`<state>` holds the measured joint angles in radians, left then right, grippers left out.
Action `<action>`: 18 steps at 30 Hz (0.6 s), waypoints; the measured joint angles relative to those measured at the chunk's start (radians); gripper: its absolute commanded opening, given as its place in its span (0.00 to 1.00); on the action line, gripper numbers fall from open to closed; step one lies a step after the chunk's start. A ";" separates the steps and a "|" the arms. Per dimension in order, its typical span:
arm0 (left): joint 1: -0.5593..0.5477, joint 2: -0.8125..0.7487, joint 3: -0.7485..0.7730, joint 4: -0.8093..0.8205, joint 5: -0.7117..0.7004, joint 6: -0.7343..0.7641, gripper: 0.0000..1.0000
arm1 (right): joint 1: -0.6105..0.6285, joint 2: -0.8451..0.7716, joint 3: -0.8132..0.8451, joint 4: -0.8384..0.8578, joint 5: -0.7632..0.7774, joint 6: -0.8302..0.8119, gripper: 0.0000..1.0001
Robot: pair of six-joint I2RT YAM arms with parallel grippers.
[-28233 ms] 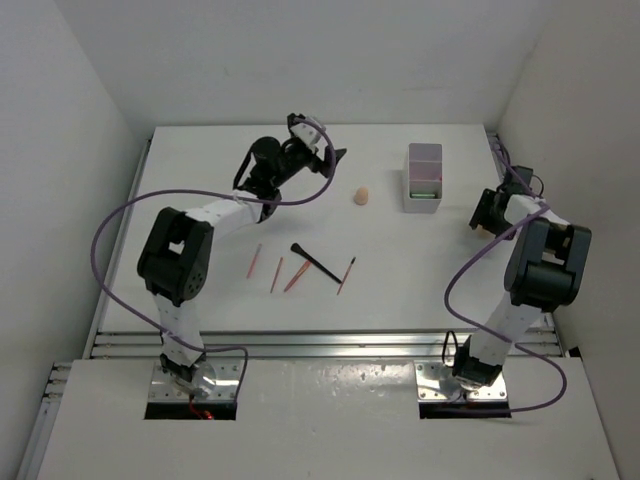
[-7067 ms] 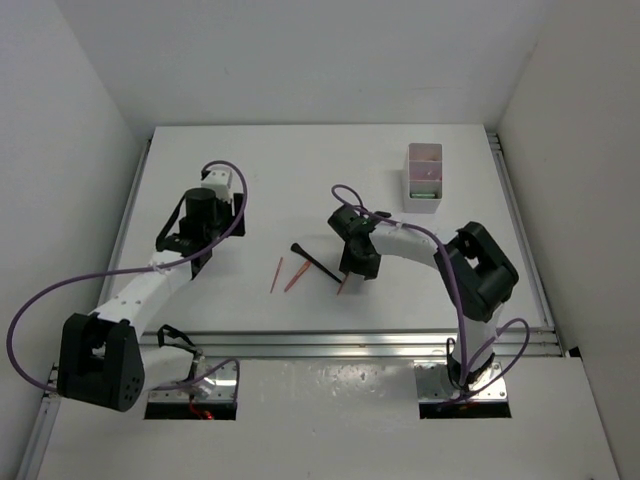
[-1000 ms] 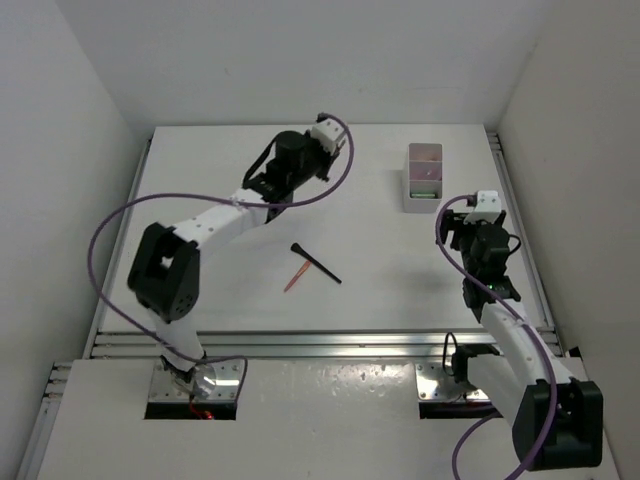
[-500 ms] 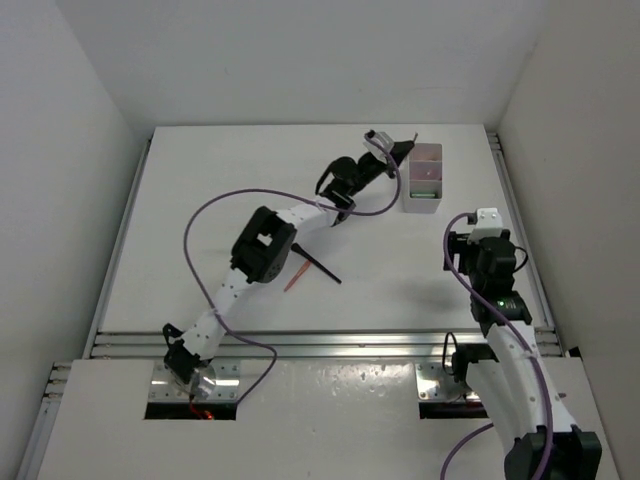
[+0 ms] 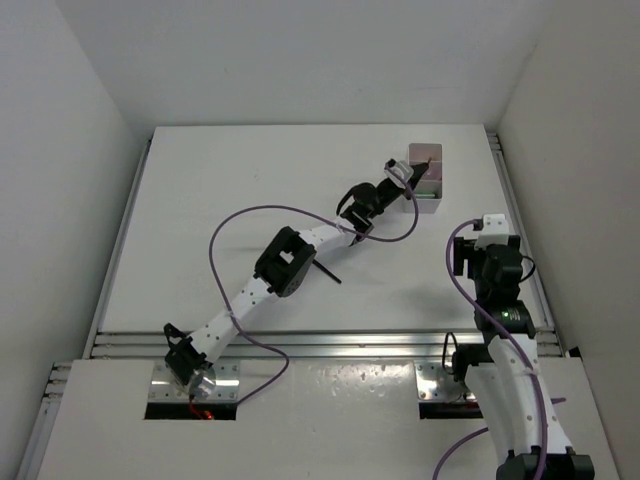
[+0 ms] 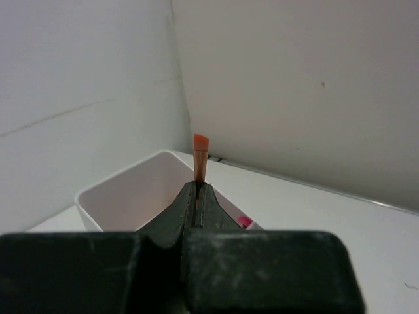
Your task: Organize the makeup
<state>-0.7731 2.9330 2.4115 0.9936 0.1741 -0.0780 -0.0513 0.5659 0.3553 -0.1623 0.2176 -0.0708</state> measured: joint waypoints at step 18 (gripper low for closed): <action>0.005 -0.046 -0.114 -0.062 -0.069 -0.035 0.63 | -0.005 0.012 0.075 -0.028 0.036 -0.095 0.86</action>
<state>-0.7681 2.8872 2.2978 0.9318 0.1047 -0.1131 -0.0566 0.5781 0.4301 -0.1902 0.2535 -0.1661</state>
